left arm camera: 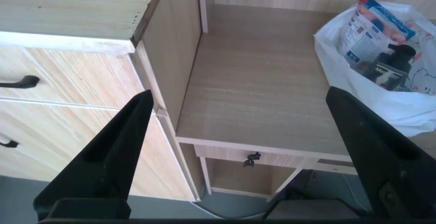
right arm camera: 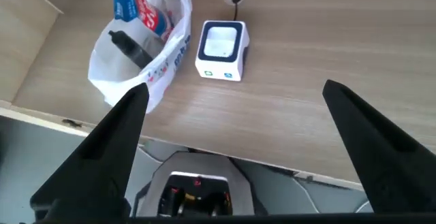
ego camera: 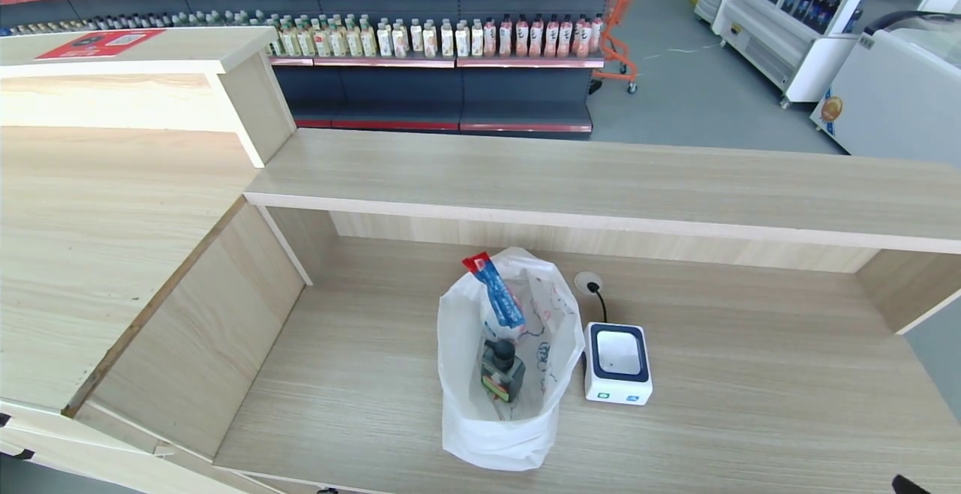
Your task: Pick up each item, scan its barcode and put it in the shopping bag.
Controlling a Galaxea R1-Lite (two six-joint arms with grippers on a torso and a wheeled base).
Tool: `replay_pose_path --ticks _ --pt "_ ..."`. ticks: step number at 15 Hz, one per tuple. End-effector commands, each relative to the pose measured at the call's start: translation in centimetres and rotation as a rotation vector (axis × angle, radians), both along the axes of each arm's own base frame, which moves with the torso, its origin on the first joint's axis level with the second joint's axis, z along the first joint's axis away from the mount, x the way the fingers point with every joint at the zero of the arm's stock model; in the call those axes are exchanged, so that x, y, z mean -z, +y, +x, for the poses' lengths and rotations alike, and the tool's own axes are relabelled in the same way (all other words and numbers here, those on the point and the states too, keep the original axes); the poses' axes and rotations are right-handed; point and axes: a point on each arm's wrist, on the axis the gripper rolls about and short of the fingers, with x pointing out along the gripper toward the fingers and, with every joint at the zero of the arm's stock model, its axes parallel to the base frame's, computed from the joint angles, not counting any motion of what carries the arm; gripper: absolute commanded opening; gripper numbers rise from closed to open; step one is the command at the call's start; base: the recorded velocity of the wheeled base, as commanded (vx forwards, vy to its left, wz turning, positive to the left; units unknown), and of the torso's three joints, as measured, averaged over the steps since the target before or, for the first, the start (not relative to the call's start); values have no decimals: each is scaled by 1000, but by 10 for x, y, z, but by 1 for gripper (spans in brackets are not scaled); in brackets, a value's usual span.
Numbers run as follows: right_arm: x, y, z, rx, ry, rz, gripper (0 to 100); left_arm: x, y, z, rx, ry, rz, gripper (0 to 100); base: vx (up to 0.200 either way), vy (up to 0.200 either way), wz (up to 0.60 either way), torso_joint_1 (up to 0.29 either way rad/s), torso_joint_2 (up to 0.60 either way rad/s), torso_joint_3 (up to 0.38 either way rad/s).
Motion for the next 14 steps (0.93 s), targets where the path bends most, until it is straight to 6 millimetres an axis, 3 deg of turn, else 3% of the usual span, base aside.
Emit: replay_pose_path --ticks 1,3,7,8,14 --pt "47 -4 -36 169 -146 -20 100 0 0 0 0 0 0 100 0 0 0 0 0 0" --pt "49 -4 -40 220 -187 -105 100 0 0 0 0 0 0 100 0 0 0 0 0 0" --pt "52 -5 -41 249 -168 -80 100 0 0 0 0 0 0 100 0 0 0 0 0 0" --pt "52 -5 -41 247 -166 -75 0 0 0 0 0 0 0 100 0 0 0 0 0 0" --pt "52 -5 -41 247 -166 -77 0 0 0 0 0 -2 0 100 0 0 0 0 0 0"
